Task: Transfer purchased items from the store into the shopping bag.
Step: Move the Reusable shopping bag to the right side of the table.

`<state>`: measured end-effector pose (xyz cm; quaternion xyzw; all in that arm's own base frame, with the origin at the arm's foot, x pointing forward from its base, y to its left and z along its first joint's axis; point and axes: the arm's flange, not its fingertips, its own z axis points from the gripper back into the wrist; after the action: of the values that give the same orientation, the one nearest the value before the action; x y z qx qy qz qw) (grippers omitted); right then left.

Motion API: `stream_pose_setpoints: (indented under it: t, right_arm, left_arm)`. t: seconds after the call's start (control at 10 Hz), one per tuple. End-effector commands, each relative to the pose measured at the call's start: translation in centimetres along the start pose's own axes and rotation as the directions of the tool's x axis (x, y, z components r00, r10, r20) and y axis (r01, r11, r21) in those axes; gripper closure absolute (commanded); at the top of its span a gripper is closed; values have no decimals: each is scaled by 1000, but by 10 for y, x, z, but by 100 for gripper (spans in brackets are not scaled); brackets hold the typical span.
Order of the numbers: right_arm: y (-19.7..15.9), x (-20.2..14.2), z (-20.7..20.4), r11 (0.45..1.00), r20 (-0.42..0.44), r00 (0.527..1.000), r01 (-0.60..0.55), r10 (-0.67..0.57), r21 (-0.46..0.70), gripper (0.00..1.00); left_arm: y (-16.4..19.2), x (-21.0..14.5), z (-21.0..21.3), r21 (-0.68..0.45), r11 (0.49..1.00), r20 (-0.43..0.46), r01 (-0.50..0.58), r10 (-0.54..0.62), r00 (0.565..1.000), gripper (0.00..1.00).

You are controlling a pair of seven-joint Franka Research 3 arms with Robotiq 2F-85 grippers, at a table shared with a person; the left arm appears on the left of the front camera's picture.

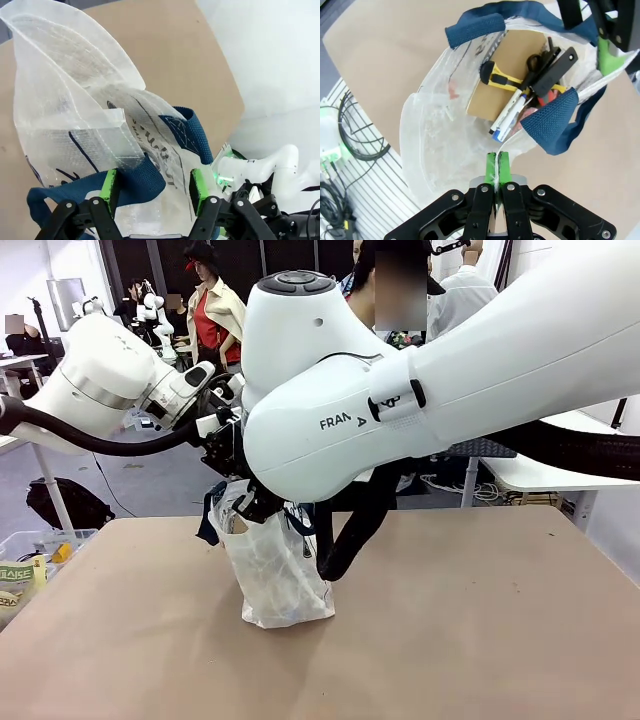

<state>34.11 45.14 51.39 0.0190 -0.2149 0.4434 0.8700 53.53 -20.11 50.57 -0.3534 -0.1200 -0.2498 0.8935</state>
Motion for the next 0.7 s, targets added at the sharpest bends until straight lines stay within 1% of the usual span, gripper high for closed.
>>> stream_pose_setpoints:
  t: [0.0, 0.1, 0.3, 0.6]
  right_arm:
    - [6, 11, -2, 999, -21, 999, -49, 49, -1, 100]
    - [9, 13, -2, 998, -23, 998, -56, 56, -2, 100]
    - [10, 16, -2, 998, -26, 998, -58, 58, -7, 100]
    - [16, 21, -6, 997, -36, 996, -83, 83, 2, 100]
  left_arm:
    - [3, 3, 0, -33, 999, -9, 31, -32, 999, 27]
    - [2, 3, -1, -52, 997, -12, 53, -53, 999, 27]
    - [-1, 3, -1, -48, 997, 4, 66, -65, 998, 27]
    - [-3, 3, -7, -54, 995, -8, 82, -82, 997, 27]
